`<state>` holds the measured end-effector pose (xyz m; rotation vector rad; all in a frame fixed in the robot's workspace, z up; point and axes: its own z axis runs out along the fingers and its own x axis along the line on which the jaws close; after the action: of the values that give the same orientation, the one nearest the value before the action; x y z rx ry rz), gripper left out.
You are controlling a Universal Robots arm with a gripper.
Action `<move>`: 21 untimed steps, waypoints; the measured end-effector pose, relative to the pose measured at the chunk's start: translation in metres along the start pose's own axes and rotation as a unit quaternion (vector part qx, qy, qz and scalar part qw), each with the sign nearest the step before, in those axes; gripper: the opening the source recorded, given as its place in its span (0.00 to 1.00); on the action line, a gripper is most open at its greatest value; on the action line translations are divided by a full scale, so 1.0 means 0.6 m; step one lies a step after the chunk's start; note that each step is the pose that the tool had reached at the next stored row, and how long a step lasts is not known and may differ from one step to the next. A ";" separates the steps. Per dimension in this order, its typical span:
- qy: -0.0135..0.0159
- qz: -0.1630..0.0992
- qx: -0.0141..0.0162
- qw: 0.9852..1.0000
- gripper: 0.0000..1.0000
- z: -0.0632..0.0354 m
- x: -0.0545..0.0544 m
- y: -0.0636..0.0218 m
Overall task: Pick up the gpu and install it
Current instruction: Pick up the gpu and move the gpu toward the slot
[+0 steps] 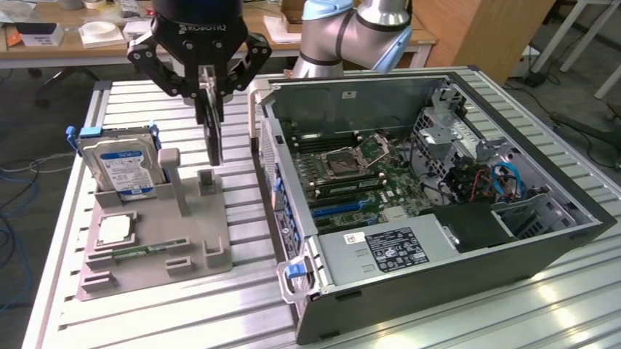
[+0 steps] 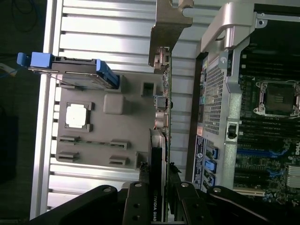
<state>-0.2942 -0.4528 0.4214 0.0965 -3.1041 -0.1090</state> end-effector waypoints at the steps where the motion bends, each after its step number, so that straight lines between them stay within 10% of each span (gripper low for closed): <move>1: 0.000 0.000 0.000 1.000 0.26 0.000 -0.002 0.000; 21: 0.000 0.000 0.000 1.000 0.26 -0.001 -0.038 -0.002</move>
<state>-0.2712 -0.4528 0.4213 0.0965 -3.1041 -0.1091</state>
